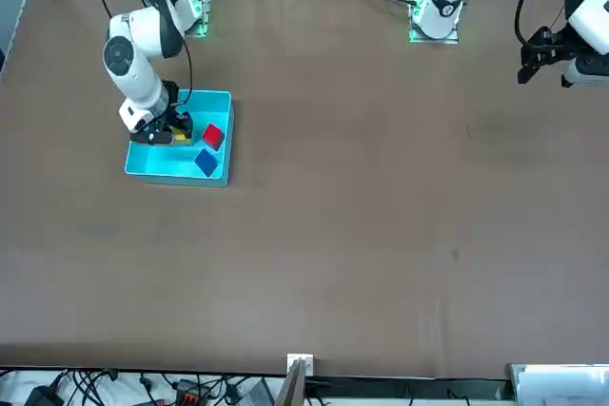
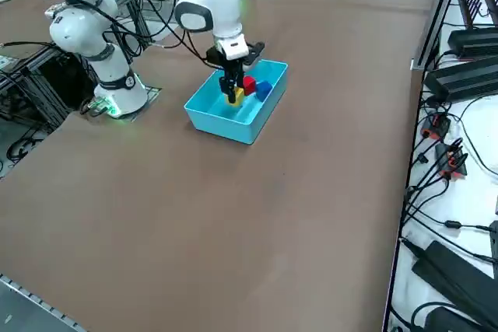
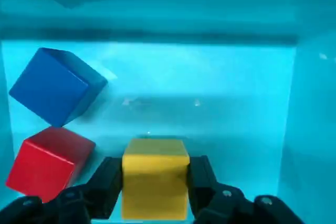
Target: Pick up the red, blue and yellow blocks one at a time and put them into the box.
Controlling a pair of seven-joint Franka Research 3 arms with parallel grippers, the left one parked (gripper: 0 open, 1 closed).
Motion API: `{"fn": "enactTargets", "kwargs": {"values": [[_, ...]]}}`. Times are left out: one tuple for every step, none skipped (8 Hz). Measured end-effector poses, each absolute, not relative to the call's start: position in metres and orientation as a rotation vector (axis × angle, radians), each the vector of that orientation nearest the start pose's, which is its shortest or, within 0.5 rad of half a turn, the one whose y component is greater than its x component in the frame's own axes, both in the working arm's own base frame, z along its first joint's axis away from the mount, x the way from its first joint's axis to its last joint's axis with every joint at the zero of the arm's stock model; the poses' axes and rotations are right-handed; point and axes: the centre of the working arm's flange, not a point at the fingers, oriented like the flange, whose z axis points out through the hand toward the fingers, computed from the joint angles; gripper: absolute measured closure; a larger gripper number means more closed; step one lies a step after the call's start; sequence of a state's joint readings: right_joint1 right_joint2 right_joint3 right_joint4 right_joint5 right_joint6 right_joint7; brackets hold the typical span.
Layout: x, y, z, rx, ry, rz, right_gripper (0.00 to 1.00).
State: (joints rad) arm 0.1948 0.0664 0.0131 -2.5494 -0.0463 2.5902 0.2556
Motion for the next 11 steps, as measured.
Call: {"fn": "enactTargets", "kwargs": {"values": [[0.442,0.095,0.241,-3.170,0.009,0.035,0.30],[0.442,0.096,0.241,-3.170,0.008,0.033,0.22],[0.443,0.096,0.242,-3.169,0.007,0.027,0.16],[0.446,0.096,0.247,-3.166,0.007,0.005,0.02],[0.452,0.097,0.258,-3.162,0.008,-0.032,0.00],[0.459,0.098,0.278,-3.160,0.008,-0.056,0.00],[0.468,0.099,0.306,-3.164,0.010,-0.058,0.00],[0.480,0.101,0.342,-3.172,0.015,-0.040,0.00],[0.493,0.103,0.383,-3.181,0.023,-0.014,0.00],[0.505,0.104,0.425,-3.186,0.032,0.001,0.00],[0.515,0.105,0.463,-3.187,0.032,-0.010,0.00]]}}
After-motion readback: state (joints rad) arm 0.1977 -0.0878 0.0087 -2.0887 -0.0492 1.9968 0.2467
